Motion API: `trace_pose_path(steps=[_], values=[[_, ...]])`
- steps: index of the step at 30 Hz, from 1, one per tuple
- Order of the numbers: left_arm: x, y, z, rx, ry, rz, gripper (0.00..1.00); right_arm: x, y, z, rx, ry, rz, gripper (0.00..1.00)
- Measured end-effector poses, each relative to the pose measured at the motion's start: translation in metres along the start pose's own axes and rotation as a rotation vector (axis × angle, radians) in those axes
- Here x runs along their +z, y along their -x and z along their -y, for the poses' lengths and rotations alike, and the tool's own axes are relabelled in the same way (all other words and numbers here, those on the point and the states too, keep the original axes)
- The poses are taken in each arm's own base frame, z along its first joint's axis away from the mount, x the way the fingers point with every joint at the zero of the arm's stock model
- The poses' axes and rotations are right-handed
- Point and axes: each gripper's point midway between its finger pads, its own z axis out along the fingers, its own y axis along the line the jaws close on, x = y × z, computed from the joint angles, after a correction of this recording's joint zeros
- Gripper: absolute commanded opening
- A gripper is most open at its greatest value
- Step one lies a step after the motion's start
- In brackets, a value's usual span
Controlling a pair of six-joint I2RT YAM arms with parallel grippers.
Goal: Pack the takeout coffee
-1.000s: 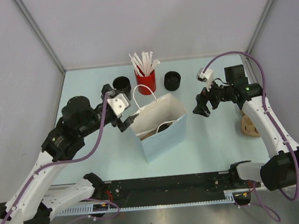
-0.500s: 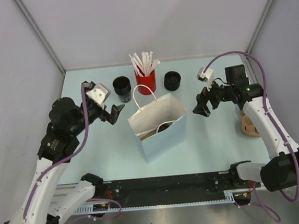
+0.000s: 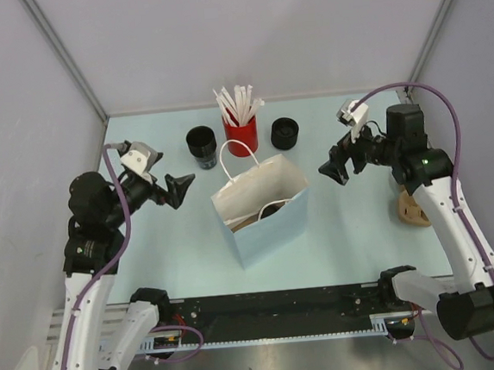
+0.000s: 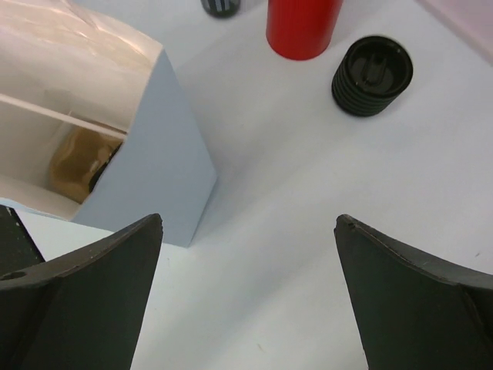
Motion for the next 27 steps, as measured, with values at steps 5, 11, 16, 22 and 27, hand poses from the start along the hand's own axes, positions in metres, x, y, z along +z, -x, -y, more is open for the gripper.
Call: trace_pose_path(steps=[5,11,16,22,27], values=[[0.001,0.001,0.017,-0.012,-0.101,0.024,0.99,-0.003,0.023,-0.015,-0.051,0.009,0.049,0.99],[0.002,-0.006,0.035,-0.027,-0.204,0.02,0.97,0.013,0.033,-0.032,-0.047,0.056,0.067,0.93],[0.004,-0.008,0.043,-0.037,-0.26,0.016,0.94,0.038,0.034,-0.05,-0.054,0.109,0.034,0.88],[0.013,-0.02,0.046,-0.065,-0.299,-0.027,0.92,0.056,0.022,-0.053,-0.034,0.107,-0.02,0.77],[0.027,-0.038,0.064,-0.057,-0.358,-0.122,0.93,0.057,0.023,-0.049,-0.031,0.083,-0.024,0.63]])
